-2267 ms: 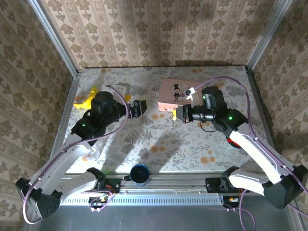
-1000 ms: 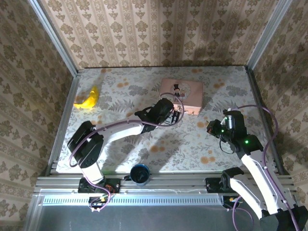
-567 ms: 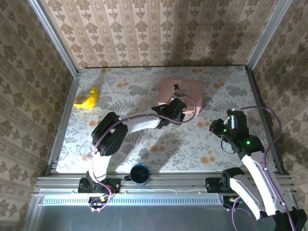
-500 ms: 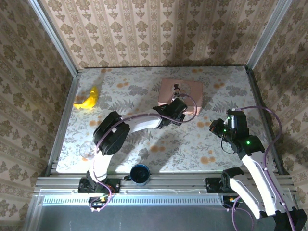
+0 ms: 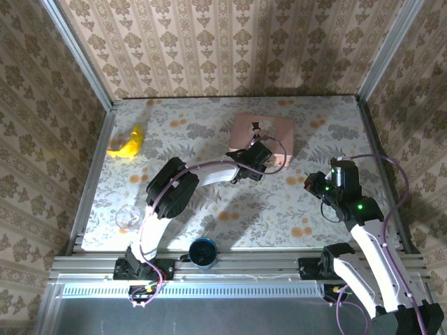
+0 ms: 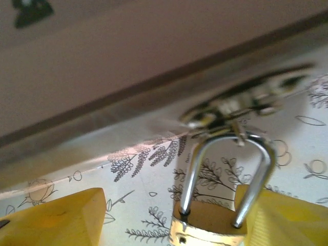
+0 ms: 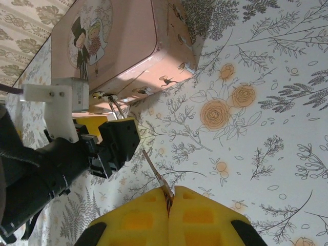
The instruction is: Unlock the padlock with the key
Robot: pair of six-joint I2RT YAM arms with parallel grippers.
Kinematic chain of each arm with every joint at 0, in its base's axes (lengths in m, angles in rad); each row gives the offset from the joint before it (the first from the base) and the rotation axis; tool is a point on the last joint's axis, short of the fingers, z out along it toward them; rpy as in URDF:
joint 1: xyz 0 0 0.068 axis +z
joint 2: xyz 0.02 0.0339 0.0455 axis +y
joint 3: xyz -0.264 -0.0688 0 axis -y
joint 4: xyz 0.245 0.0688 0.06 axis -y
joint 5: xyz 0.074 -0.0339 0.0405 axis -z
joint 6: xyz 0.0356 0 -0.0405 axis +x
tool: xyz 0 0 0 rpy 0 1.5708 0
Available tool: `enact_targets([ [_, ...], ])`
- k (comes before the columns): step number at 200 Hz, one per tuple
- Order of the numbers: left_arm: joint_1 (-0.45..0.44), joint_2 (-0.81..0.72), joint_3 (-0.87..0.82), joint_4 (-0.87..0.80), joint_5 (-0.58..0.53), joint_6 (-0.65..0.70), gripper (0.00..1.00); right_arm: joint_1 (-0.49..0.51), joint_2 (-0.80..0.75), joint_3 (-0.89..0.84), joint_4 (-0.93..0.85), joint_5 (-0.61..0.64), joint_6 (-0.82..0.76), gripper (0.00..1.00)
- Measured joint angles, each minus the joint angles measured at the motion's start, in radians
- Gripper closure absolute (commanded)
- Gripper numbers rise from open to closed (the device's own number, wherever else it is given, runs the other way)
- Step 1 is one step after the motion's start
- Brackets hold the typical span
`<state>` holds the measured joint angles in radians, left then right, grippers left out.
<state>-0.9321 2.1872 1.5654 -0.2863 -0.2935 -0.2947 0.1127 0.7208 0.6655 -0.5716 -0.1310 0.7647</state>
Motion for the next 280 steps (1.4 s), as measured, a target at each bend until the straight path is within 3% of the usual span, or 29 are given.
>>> enact_targets([
  [34,0.008,0.011,0.002,0.003,0.000,0.001,0.35,-0.002,-0.003,-0.007,0.009,-0.008,0.006,1.00],
  [52,0.008,0.014,0.002,0.011,-0.002,-0.003,0.41,-0.002,-0.003,-0.015,0.015,-0.010,0.007,1.00],
  [76,0.003,0.022,0.002,0.034,-0.005,-0.018,0.53,-0.004,-0.002,-0.018,0.015,-0.013,0.010,1.00],
  [116,-0.010,0.029,-0.006,0.073,-0.051,-0.056,0.83,-0.005,0.005,-0.022,0.044,-0.027,0.014,1.00],
  [149,-0.018,0.029,-0.034,0.122,-0.111,-0.096,1.00,-0.008,0.033,-0.022,0.054,-0.040,0.013,1.00],
  [209,-0.037,0.005,-0.127,0.250,-0.192,-0.209,1.00,-0.011,0.048,-0.022,0.081,-0.066,0.001,1.00],
  [280,-0.045,-0.050,-0.233,0.285,-0.269,-0.335,1.00,-0.011,0.063,-0.022,0.103,-0.098,-0.010,1.00],
])
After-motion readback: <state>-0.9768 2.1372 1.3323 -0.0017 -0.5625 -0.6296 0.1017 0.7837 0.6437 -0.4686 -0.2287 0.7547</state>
